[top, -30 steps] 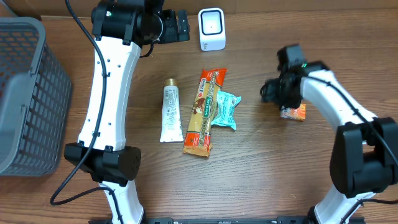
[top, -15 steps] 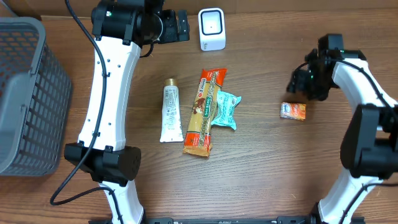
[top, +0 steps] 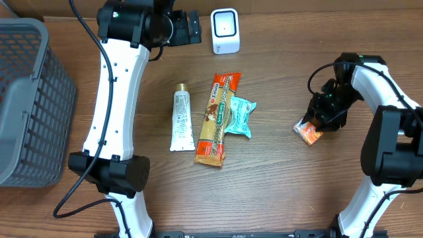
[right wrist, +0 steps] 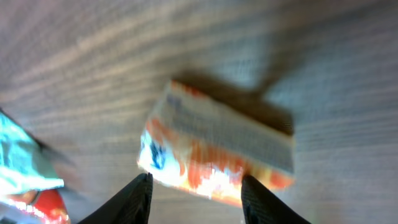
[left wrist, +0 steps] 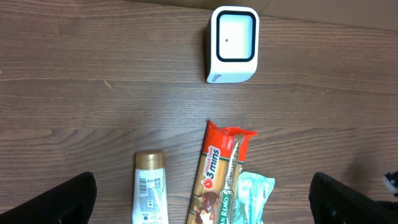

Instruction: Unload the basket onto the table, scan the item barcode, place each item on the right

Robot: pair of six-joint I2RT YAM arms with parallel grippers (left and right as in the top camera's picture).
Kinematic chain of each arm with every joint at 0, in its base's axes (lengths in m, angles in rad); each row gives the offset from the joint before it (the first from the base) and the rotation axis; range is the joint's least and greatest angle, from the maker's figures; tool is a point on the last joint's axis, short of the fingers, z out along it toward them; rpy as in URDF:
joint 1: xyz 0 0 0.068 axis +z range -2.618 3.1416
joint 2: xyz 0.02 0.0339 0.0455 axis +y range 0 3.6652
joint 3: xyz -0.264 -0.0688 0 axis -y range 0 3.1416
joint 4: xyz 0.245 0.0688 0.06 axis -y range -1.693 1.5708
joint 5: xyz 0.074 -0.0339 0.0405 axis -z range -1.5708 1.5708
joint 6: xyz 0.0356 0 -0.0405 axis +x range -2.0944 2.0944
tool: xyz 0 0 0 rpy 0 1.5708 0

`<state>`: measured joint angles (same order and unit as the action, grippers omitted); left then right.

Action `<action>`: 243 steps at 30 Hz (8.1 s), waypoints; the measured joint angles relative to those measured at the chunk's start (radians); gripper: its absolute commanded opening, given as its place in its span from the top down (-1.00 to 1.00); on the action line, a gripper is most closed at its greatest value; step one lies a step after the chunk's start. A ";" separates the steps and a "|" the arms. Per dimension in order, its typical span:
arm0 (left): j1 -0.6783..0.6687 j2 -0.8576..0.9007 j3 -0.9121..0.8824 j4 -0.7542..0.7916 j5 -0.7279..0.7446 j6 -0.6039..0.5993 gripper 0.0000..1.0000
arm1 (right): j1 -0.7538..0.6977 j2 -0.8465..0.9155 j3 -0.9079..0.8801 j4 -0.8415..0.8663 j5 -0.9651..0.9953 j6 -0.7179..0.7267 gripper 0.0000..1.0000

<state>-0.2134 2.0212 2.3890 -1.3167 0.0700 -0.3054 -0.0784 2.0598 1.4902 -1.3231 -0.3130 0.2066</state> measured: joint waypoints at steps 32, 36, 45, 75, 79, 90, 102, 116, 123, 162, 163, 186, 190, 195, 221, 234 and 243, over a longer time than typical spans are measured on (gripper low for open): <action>0.000 0.000 0.000 0.000 0.000 0.000 -1.00 | -0.026 0.000 -0.109 0.142 -0.050 -0.735 0.55; 0.000 0.000 0.000 0.000 0.000 0.000 -1.00 | -0.026 0.000 -0.110 0.180 -0.089 -0.655 0.80; 0.000 0.000 0.000 0.000 0.000 0.000 -1.00 | -0.026 0.000 -0.110 0.317 -0.170 -0.222 0.92; 0.000 0.000 0.000 0.000 0.000 0.000 -1.00 | -0.025 0.000 -0.121 0.292 -0.185 -0.126 0.46; 0.000 0.000 0.000 0.000 0.000 0.002 -1.00 | -0.025 -0.008 -0.066 0.231 -0.184 -0.159 0.44; 0.000 0.000 0.000 0.000 0.000 0.002 -1.00 | -0.010 -0.087 -0.116 0.264 -0.150 -0.177 0.39; 0.000 0.000 0.000 0.000 0.000 0.002 -1.00 | -0.005 -0.087 -0.262 0.415 -0.141 -0.154 0.35; 0.000 0.000 0.000 0.000 0.000 0.002 -1.00 | -0.006 -0.105 -0.315 0.467 -0.228 -0.103 0.93; 0.000 0.000 0.000 0.000 0.000 0.002 -1.00 | -0.006 -0.105 -0.277 0.357 -0.417 -0.202 0.93; 0.000 0.000 0.000 0.000 0.000 0.002 -1.00 | -0.004 -0.164 0.180 0.344 -1.223 0.005 0.93; 0.000 0.000 0.000 0.000 0.000 0.002 -1.00 | -0.002 -0.164 0.184 0.348 -1.223 0.016 0.93; 0.000 0.000 0.000 0.000 0.000 0.002 -1.00 | 0.356 -0.163 0.501 0.316 -0.042 0.065 0.93; 0.000 0.000 0.000 0.000 0.000 0.002 -1.00 | 0.414 -0.145 0.580 0.416 0.219 -0.003 0.93; 0.000 0.000 0.000 0.000 0.000 0.002 -1.00 | 0.444 -0.051 0.593 0.623 0.448 -0.136 0.93; 0.019 0.000 0.000 -0.013 -0.024 0.004 -1.00 | 0.536 0.342 0.591 0.945 0.661 -0.727 0.93; 0.203 0.000 0.000 -0.093 -0.046 0.014 -1.00 | 0.537 0.337 0.591 0.917 0.668 -0.693 0.93; 0.202 0.000 0.000 -0.094 -0.045 0.018 -1.00 | 0.537 0.089 0.582 0.615 0.606 -0.447 0.93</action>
<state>-0.0113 2.0212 2.3890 -1.4105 0.0250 -0.2878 0.4587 2.1487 2.0724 -0.7082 0.2928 -0.2401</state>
